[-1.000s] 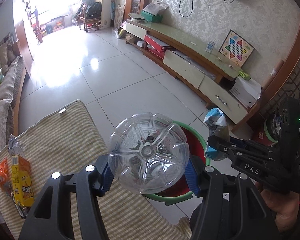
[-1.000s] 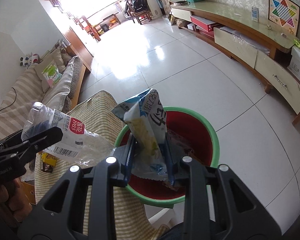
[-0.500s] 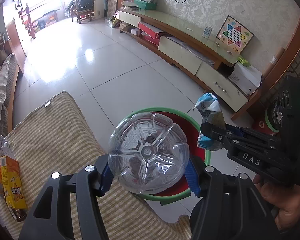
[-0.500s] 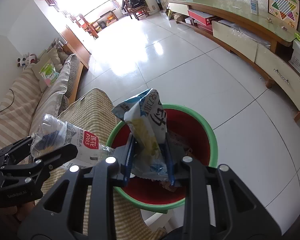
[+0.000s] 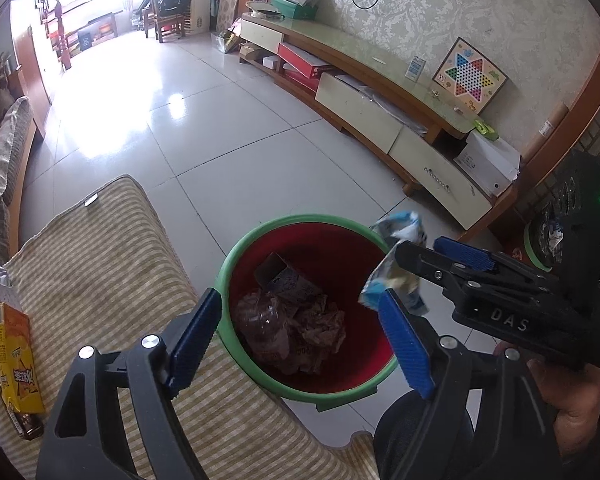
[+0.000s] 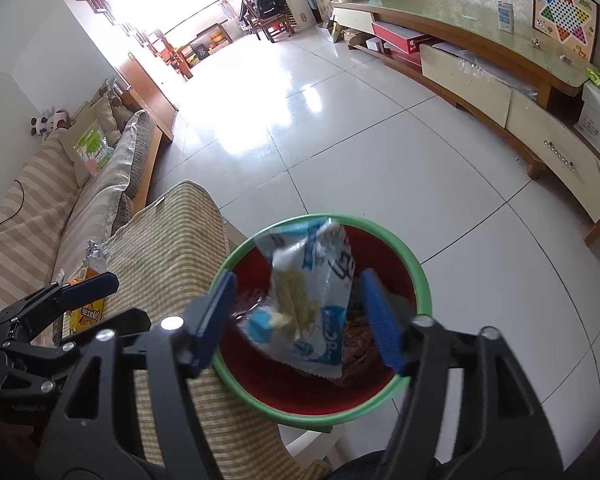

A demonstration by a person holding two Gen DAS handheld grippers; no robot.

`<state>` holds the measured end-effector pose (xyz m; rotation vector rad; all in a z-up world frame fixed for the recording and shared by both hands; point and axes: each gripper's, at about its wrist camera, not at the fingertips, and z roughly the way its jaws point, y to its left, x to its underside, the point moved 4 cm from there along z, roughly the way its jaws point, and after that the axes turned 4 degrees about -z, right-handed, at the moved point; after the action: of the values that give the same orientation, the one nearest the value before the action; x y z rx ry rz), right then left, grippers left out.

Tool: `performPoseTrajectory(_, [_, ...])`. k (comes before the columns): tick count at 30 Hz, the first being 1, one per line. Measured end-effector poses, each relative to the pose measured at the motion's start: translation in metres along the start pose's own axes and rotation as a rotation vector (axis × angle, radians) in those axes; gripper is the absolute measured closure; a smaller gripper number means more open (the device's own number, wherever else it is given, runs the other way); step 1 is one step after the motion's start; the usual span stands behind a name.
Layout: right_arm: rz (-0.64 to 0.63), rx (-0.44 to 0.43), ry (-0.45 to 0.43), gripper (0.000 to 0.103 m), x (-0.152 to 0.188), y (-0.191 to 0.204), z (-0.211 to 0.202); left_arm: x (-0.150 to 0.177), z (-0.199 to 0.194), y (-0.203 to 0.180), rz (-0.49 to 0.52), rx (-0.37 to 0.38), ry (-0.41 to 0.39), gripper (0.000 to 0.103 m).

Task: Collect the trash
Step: 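Open both tools above the red bin to drop bottle and wrapper, then withdraw both tools from the bin back over the table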

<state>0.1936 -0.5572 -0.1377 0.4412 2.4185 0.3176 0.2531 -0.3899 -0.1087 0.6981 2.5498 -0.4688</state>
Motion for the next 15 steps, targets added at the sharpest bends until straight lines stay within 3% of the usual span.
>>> performPoseTrajectory(7, [-0.011,0.014,-0.025,0.012,-0.003,0.005,-0.006,0.007,-0.012,0.016,-0.024,-0.011,-0.014,0.026])
performPoseTrajectory(9, [-0.017,0.024,-0.028,0.005,-0.002,0.008,-0.010,0.013,-0.018,0.022,-0.033,-0.013,-0.017,0.020])
performPoseTrajectory(12, [-0.032,0.062,-0.023,0.005,0.000,0.014,-0.013,0.023,-0.029,0.033,-0.049,-0.029,-0.028,0.009])
performPoseTrajectory(15, [-0.044,0.088,-0.004,0.005,0.002,0.026,-0.014,0.033,-0.039,0.045,-0.059,-0.035,-0.020,0.008])
